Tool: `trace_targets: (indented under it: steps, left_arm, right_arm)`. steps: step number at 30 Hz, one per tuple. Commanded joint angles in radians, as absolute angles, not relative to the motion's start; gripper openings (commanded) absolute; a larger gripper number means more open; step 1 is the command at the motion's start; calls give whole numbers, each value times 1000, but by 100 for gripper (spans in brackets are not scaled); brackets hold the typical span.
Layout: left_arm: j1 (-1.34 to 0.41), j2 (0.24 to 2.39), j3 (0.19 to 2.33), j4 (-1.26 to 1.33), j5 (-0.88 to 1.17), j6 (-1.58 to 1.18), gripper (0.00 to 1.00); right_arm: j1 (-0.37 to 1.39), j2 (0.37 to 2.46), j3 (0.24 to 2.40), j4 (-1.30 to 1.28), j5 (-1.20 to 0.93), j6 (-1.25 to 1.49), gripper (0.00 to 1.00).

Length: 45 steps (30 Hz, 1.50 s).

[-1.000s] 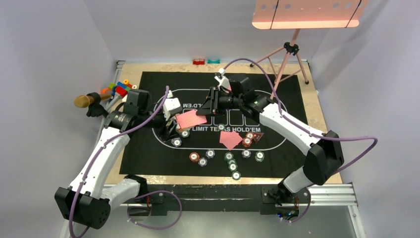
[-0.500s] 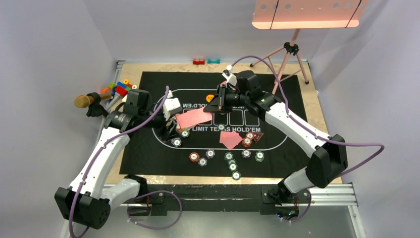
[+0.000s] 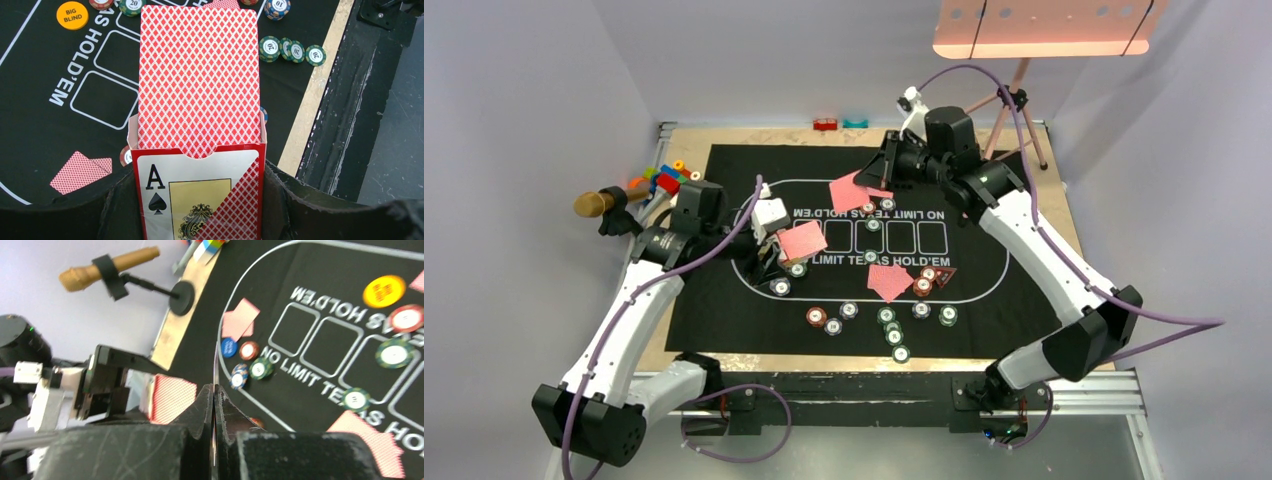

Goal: Distribute texas hold em gaming equipment

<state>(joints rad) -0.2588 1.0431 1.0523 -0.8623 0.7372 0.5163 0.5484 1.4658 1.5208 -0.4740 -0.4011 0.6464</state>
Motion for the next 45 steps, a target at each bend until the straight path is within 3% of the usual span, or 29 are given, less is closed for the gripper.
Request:
trace_targets:
  steps: [1,6,11,17,28,45]
  left_arm:
    - [-252,994,1065,-856,773,526,0]
    - [-252,984,1058,-880,767,535,0]
    - [-252,978,1065,-900,771,536,0]
    - [-252,948,1066,-940,769,547,0]
    - [-252,919,1078,-995,793,546,0]
    - [-252,907,1119,-1023,830,542,0]
  right_arm:
    - [547,1474,1599,-566,-177,481,0]
    - [561,1512,1580,-516,5,372,0]
    - [656,1626,1607,-450,327,232,0]
    - [720,1801,1672,-353,538,82,0]
    - [810,2075,1833,-289,654,-76,0]
    - [936,2299,1897,-264,776,-170,0]
